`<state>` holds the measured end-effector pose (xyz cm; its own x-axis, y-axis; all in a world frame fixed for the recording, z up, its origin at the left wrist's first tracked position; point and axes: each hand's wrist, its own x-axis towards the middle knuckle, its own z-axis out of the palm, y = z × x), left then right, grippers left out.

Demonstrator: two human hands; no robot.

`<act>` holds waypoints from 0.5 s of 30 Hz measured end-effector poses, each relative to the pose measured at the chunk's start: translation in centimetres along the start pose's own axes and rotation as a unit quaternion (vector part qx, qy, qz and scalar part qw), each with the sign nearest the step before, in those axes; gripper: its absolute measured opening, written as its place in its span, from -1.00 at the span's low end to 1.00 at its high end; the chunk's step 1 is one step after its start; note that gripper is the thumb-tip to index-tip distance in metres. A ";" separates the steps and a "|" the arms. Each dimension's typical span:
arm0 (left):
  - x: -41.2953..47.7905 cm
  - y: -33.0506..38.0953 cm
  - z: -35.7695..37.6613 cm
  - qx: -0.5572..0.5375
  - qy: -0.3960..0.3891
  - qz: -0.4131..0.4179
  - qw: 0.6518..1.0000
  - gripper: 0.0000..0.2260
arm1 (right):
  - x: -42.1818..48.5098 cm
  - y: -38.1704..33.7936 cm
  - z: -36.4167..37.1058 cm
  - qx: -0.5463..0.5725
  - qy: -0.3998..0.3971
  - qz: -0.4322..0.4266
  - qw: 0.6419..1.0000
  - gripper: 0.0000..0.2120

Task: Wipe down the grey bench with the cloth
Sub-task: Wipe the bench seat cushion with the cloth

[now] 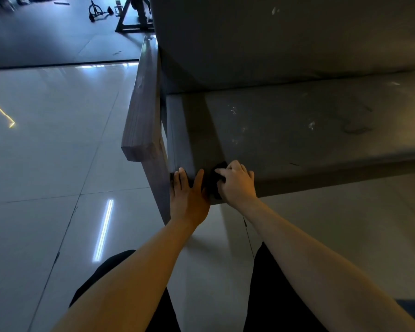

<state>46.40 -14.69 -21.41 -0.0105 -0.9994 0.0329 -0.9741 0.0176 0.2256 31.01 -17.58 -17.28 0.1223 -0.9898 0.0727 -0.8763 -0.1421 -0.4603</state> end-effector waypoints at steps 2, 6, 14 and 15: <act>0.0 -0.2 0.2 -0.003 0.010 0.003 1.000 -0.46 | -0.8 0.7 -0.1 -0.017 -0.006 -0.021 1.000 -0.58; -0.2 0.0 0.4 -0.023 0.014 -0.004 1.000 -0.49 | -2.5 2.1 0.7 -0.101 0.006 -0.072 0.992 -0.47; 0.2 0.4 0.4 -0.001 0.015 -0.010 1.000 -0.48 | 2.6 0.6 -0.6 -0.090 -0.028 -0.018 0.995 -0.53; 0.3 0.4 0.2 0.002 0.014 -0.011 1.000 -0.48 | 2.5 0.5 -0.7 -0.094 -0.034 -0.018 0.995 -0.53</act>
<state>45.94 -14.95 -21.54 0.0181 -0.9983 0.0545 -0.9748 -0.0055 0.2231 30.55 -20.12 -16.72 0.1800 -0.9834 0.0233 -0.9420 -0.1791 -0.2837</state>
